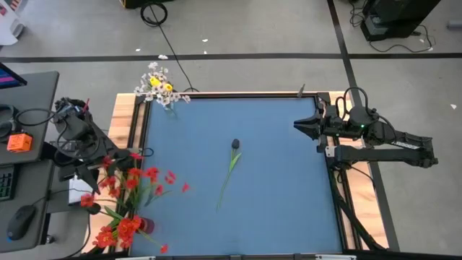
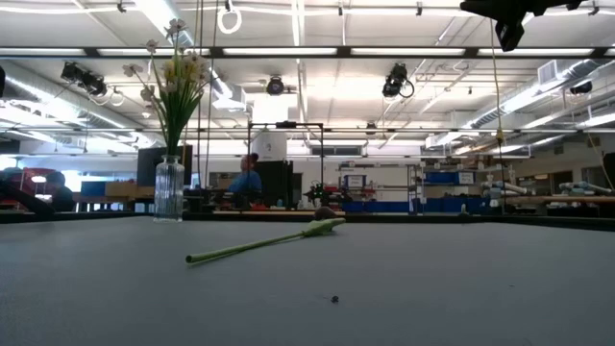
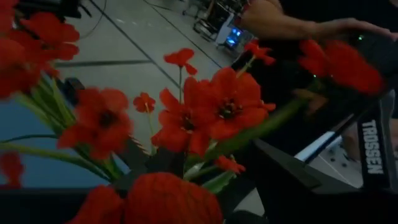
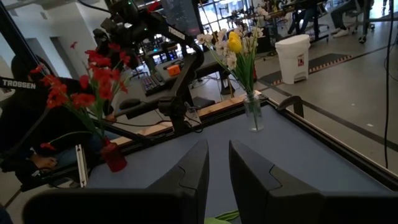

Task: Sort flowers into vase by color
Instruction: Put the red flowers into the red vase, then put the black flower into the red vase

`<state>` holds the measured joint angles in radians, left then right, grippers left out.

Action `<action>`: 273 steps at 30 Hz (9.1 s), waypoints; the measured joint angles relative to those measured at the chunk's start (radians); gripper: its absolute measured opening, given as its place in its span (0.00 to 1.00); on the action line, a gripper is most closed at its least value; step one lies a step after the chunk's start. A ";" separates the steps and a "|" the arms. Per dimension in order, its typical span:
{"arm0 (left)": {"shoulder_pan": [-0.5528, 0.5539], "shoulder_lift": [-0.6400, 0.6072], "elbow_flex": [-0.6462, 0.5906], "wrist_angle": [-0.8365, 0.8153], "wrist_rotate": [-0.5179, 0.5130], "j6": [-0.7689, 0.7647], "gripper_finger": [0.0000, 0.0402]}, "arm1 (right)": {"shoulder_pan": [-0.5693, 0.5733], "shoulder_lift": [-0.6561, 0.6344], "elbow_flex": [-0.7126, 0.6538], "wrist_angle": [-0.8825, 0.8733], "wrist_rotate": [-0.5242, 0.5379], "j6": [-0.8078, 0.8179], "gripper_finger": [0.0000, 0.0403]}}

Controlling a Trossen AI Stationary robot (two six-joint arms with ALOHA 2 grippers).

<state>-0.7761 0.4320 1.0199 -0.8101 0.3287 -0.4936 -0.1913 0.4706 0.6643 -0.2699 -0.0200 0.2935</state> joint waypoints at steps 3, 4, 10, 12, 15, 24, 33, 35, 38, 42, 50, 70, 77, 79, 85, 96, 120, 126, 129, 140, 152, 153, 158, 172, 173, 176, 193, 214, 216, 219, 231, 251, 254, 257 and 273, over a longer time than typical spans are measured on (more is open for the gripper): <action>0.000 0.000 -0.001 -0.024 0.007 0.004 0.47 | 0.000 0.000 0.000 0.000 0.000 0.000 0.18; 0.000 0.000 -0.001 -0.030 0.007 0.004 0.47 | 0.000 0.000 0.000 0.000 0.000 0.000 0.18; 0.000 -0.008 -0.057 0.009 0.023 -0.014 0.47 | 0.000 0.000 0.000 0.000 0.000 0.000 0.18; 0.000 -0.014 -0.086 0.041 0.046 -0.017 0.47 | 0.000 0.000 0.000 0.000 0.000 0.000 0.18; 0.000 -0.014 -0.097 0.046 0.060 -0.032 0.47 | 0.000 0.000 0.000 0.000 0.000 0.000 0.18; -0.011 -0.009 -0.097 0.063 0.130 -0.130 0.47 | 0.000 0.000 0.000 0.000 0.000 0.000 0.18; -0.040 0.038 -0.024 0.068 0.150 -0.116 0.47 | 0.000 0.000 0.000 0.000 0.000 0.000 0.18; -0.040 0.042 -0.021 0.066 0.154 -0.108 0.47 | 0.000 0.000 0.000 0.000 0.000 0.000 0.18; -0.040 0.046 -0.019 0.066 0.168 -0.089 0.47 | 0.000 0.000 0.000 0.000 0.000 0.000 0.18; -0.040 0.045 -0.046 0.065 0.161 -0.092 0.47 | 0.000 0.000 0.000 0.000 0.000 0.000 0.18; -0.041 0.089 -0.060 0.110 0.137 -0.094 0.47 | 0.000 0.000 0.000 0.000 0.000 0.000 0.18; -0.103 0.130 -0.052 0.227 0.090 -0.318 0.47 | 0.000 0.000 0.000 0.004 0.000 0.000 0.18; -0.182 0.132 -0.052 0.139 -0.019 -0.297 0.47 | 0.000 0.000 0.000 0.006 0.000 0.000 0.18; -0.200 0.132 -0.052 0.140 -0.024 -0.308 0.47 | 0.000 0.000 0.000 0.006 0.000 0.000 0.18; -0.250 0.134 -0.052 0.255 -0.006 -0.411 0.57 | 0.000 0.000 0.000 0.006 0.000 0.000 0.18; -0.309 0.111 -0.052 0.343 0.052 -0.453 0.92 | 0.000 0.000 0.000 0.006 0.000 0.000 0.18; -0.301 0.182 0.179 0.402 0.223 -0.400 0.94 | 0.000 0.000 0.000 0.006 0.000 0.000 0.18; -0.241 0.247 0.281 0.388 -0.022 -0.063 0.94 | 0.000 0.000 0.000 0.006 0.000 0.000 0.18; -0.192 0.297 0.324 0.344 -0.197 0.078 0.94 | 0.000 0.000 0.000 0.006 0.000 0.000 0.18; 0.222 0.590 0.479 0.260 -0.548 0.097 0.93 | 0.000 0.000 0.000 0.006 0.000 0.000 0.18; 0.639 0.888 0.485 0.210 -0.507 -0.151 0.88 | 0.000 0.000 0.000 0.006 0.000 0.000 0.18; 0.661 0.910 0.485 0.194 -0.507 -0.174 0.88 | 0.000 0.000 0.000 0.006 0.000 0.000 0.18; 0.733 1.027 0.478 0.130 -0.508 -0.268 0.88 | 0.000 0.000 0.000 0.006 0.000 0.000 0.18; 0.769 1.240 0.348 0.125 -0.518 -0.501 0.88 | 0.000 0.000 0.000 0.006 0.000 0.000 0.18; 0.768 1.253 0.336 0.137 -0.518 -0.510 0.88 | 0.000 0.000 0.000 0.006 0.000 0.000 0.18; 0.766 1.290 0.305 0.176 -0.518 -0.539 0.88 | 0.000 0.000 0.000 0.006 0.000 0.000 0.18; 0.766 1.499 0.248 0.350 -0.495 -0.581 0.88 | 0.000 0.000 0.000 0.006 0.000 0.000 0.18; 0.729 1.557 0.280 0.267 -0.497 -0.529 0.41 | 0.000 0.000 0.000 0.006 0.000 0.000 0.18; 0.728 1.560 0.307 0.217 -0.463 -0.495 0.35 | 0.000 0.000 0.000 0.007 0.000 0.000 0.18; 0.724 1.561 0.330 0.117 -0.437 -0.463 0.32 | 0.000 0.000 0.000 0.007 0.000 0.000 0.18; 0.725 1.560 0.332 0.053 -0.456 -0.442 0.29 | 0.000 0.000 0.000 0.006 0.000 0.000 0.18; 0.707 1.391 0.331 0.088 -0.494 -0.363 0.02 | 0.000 0.000 0.000 0.007 0.000 0.000 0.18; 0.694 1.301 0.331 0.093 -0.535 -0.304 0.01 | 0.000 0.000 0.000 0.007 0.000 0.000 0.18; 0.668 1.210 0.332 0.096 -0.544 -0.228 0.01 | 0.000 0.000 0.000 0.007 0.000 0.000 0.18; 0.410 0.703 0.333 0.154 -0.629 0.167 0.01 | 0.000 0.000 0.000 0.007 0.000 0.000 0.18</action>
<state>-0.3664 1.1353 1.3529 -0.6559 -0.2999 -0.3265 -0.1910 0.4707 0.6643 -0.2630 -0.0202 0.2932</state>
